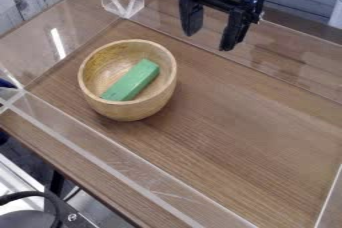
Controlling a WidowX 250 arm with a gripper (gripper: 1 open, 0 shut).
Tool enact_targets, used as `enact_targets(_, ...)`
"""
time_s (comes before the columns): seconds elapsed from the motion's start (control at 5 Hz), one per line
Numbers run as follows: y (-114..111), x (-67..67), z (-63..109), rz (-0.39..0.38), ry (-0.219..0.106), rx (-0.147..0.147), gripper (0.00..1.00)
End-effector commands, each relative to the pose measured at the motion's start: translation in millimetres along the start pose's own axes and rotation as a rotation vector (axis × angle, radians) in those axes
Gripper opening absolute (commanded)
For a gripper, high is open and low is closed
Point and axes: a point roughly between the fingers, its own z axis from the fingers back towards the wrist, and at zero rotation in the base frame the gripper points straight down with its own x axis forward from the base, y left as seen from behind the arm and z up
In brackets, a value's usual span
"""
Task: Remove the green block from inside the brown bowl and put it on the table
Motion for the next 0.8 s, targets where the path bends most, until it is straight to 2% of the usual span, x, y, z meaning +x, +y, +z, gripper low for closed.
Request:
enact_targets(0.0, 15, -16.3, -8.5, 0.032, 0.011, 0.011, 1.0)
enact_targets(0.2, 37, -44.3, -19.6, 0.083, 0.013, 0.024, 1.0)
enact_targets(0.4, 69, -47.3, -27.6, 0.092, 0.026, 0.042, 1.0)
enact_targets(0.6, 94, -44.7, -36.4, 0.101, 0.046, 0.063, 1.0)
